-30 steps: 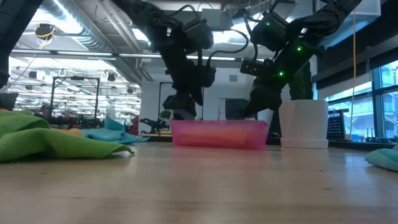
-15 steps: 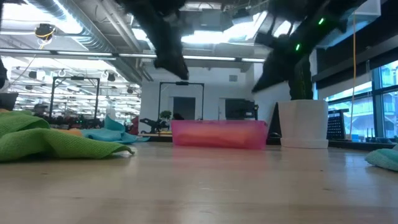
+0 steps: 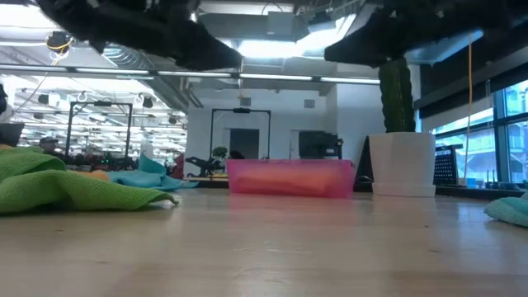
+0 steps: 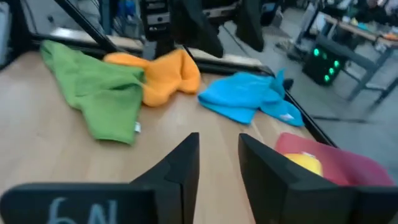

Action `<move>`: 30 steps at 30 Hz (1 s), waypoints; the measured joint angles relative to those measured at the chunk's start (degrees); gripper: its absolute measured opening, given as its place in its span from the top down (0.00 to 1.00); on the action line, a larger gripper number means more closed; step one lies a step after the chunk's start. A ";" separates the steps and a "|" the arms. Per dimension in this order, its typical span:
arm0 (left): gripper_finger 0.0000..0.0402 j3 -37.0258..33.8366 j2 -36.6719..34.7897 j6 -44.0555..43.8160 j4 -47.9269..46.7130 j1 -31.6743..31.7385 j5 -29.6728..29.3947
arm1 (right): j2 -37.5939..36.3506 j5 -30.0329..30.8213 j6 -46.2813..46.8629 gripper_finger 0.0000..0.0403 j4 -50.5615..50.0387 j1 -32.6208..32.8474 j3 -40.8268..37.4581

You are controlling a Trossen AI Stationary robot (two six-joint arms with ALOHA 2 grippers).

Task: Roll microfiber towels into tight, uniform cylinder then place into a basket
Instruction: Adjust the red bin

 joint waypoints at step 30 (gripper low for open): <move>0.49 -28.49 -50.81 -3.27 3.77 -5.51 -8.76 | -0.72 7.04 11.39 0.83 -5.37 -2.21 -7.55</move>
